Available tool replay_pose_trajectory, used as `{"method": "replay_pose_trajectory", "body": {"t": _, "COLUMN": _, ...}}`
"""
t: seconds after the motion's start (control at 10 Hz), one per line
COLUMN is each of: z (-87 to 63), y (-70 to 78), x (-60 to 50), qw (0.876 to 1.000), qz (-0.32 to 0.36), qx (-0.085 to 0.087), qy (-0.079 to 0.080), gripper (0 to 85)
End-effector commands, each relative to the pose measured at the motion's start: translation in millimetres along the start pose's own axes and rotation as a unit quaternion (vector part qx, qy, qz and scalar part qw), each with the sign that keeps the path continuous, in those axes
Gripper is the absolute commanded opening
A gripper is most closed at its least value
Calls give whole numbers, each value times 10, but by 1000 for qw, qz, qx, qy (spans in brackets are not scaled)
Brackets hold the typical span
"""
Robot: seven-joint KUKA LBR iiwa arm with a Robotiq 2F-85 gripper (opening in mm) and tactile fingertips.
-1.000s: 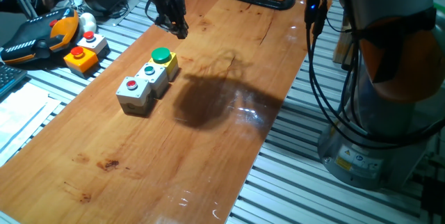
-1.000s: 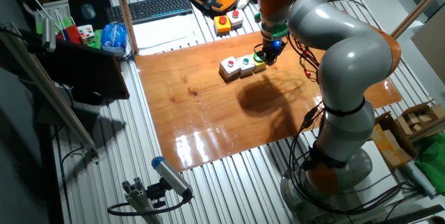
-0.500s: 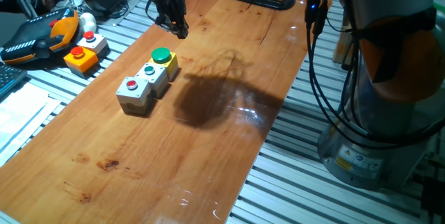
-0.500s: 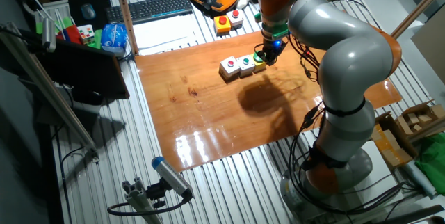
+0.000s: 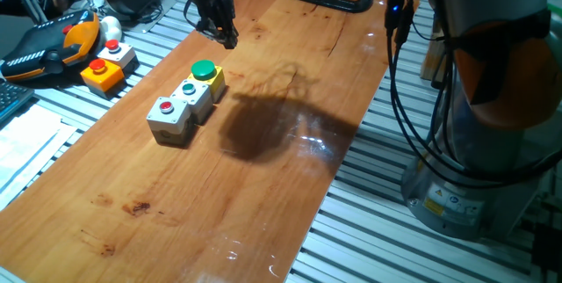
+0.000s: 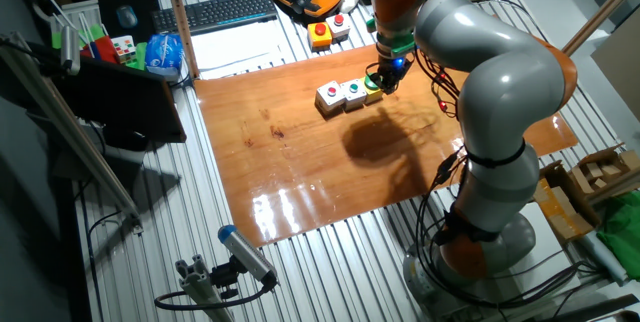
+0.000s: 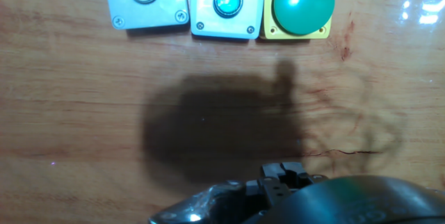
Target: Press three buttons from left to right in sequence
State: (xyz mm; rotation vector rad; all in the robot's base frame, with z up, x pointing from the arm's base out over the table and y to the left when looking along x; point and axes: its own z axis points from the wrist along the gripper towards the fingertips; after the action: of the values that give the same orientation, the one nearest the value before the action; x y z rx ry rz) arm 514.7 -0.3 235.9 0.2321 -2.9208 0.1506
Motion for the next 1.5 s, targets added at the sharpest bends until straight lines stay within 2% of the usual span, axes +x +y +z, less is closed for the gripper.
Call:
{"method": "replay_pose_trajectory", "body": {"t": 0.0, "z": 0, "y": 0, "x": 1, "qw": 1000, "qz": 0, "qx": 0, "qy": -1, "gripper": 10}}
{"method": "replay_pose_trajectory", "body": {"t": 1.4, "z": 0, "y": 0, "x": 0, "qw": 1000, "qz": -1, "qx": 0, "qy": -2, "gripper": 10}}
